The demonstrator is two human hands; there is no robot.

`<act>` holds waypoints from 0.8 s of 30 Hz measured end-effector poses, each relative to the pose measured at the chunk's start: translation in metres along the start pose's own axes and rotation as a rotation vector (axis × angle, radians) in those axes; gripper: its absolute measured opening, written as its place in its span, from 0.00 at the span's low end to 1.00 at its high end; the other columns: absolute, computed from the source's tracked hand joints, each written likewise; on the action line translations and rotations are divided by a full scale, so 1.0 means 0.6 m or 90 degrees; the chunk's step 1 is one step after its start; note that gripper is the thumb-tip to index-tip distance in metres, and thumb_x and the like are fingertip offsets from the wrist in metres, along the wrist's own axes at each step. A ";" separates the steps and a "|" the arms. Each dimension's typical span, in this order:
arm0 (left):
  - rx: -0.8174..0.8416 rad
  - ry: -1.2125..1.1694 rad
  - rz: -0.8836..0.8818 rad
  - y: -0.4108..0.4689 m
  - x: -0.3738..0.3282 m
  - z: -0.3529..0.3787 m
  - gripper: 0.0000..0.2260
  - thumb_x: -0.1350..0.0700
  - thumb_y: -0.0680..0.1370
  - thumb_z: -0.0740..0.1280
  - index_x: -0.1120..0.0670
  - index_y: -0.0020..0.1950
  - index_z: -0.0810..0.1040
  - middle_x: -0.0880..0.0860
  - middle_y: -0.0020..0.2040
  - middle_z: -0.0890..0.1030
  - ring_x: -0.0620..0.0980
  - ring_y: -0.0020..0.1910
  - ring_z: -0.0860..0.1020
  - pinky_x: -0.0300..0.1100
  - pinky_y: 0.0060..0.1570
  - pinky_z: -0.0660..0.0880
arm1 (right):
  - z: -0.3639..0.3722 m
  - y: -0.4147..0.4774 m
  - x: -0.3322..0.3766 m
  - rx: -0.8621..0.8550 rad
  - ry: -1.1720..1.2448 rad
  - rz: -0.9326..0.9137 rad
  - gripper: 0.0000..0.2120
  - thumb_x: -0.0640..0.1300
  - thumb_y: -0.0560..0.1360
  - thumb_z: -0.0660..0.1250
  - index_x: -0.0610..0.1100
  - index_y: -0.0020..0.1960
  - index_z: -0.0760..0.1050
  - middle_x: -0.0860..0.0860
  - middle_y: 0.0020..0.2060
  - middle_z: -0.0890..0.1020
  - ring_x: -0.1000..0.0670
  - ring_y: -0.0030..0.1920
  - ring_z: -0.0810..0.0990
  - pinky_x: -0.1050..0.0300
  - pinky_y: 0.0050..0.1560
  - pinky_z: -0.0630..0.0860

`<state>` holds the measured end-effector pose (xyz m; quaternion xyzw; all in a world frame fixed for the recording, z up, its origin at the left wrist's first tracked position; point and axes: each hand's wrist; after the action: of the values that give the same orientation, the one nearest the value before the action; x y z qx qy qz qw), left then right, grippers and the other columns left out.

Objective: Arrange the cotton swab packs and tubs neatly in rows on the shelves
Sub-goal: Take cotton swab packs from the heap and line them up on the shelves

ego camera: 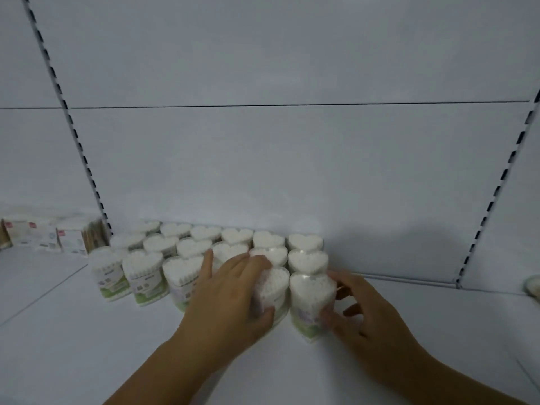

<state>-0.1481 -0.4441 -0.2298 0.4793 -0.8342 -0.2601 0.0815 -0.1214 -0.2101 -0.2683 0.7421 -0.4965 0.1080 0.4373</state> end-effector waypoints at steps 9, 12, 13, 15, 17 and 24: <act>-0.156 -0.250 -0.018 -0.014 0.018 -0.001 0.20 0.46 0.66 0.63 0.39 0.57 0.70 0.36 0.62 0.73 0.41 0.70 0.66 0.53 0.74 0.44 | 0.006 0.002 -0.001 -0.021 -0.067 -0.003 0.23 0.73 0.71 0.56 0.72 0.65 0.61 0.64 0.53 0.75 0.58 0.49 0.79 0.68 0.43 0.75; -0.164 -0.297 -0.055 -0.014 0.033 -0.003 0.22 0.51 0.64 0.64 0.38 0.57 0.69 0.28 0.58 0.70 0.35 0.63 0.67 0.40 0.72 0.42 | 0.006 0.001 0.004 -0.017 -0.077 0.009 0.23 0.72 0.72 0.57 0.71 0.65 0.61 0.64 0.52 0.76 0.60 0.42 0.80 0.72 0.42 0.72; -0.166 -0.303 -0.055 -0.013 0.037 -0.001 0.24 0.56 0.64 0.65 0.38 0.56 0.69 0.27 0.55 0.70 0.31 0.59 0.67 0.32 0.71 0.43 | 0.006 0.001 0.006 -0.015 -0.085 0.013 0.22 0.70 0.72 0.58 0.71 0.65 0.61 0.65 0.51 0.77 0.60 0.41 0.80 0.73 0.41 0.72; -0.173 -0.311 -0.062 -0.011 0.041 0.006 0.28 0.64 0.61 0.64 0.39 0.56 0.69 0.30 0.50 0.70 0.30 0.52 0.65 0.19 0.62 0.51 | 0.005 0.002 0.010 -0.009 -0.098 0.020 0.22 0.67 0.71 0.60 0.73 0.64 0.61 0.65 0.51 0.76 0.60 0.39 0.80 0.71 0.40 0.73; -0.187 -0.306 -0.056 -0.008 0.046 0.015 0.28 0.66 0.61 0.61 0.43 0.56 0.71 0.35 0.49 0.69 0.34 0.51 0.66 0.15 0.56 0.54 | 0.004 0.002 0.014 -0.002 -0.103 0.024 0.21 0.69 0.71 0.59 0.75 0.63 0.59 0.65 0.51 0.76 0.59 0.39 0.80 0.69 0.40 0.73; -0.199 -0.341 -0.070 -0.006 0.039 0.013 0.21 0.61 0.64 0.61 0.46 0.54 0.74 0.44 0.51 0.77 0.44 0.55 0.73 0.32 0.73 0.42 | 0.008 0.001 0.031 -0.012 -0.079 0.093 0.25 0.76 0.68 0.55 0.76 0.65 0.57 0.64 0.54 0.75 0.56 0.39 0.81 0.64 0.40 0.76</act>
<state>-0.1607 -0.4625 -0.2413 0.4198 -0.7490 -0.5059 -0.0824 -0.1143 -0.2256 -0.2596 0.7052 -0.5763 0.0886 0.4034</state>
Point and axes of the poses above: each hand's wrist, its own y-axis towards the middle knuckle, its own z-axis out of the palm, x = y × z
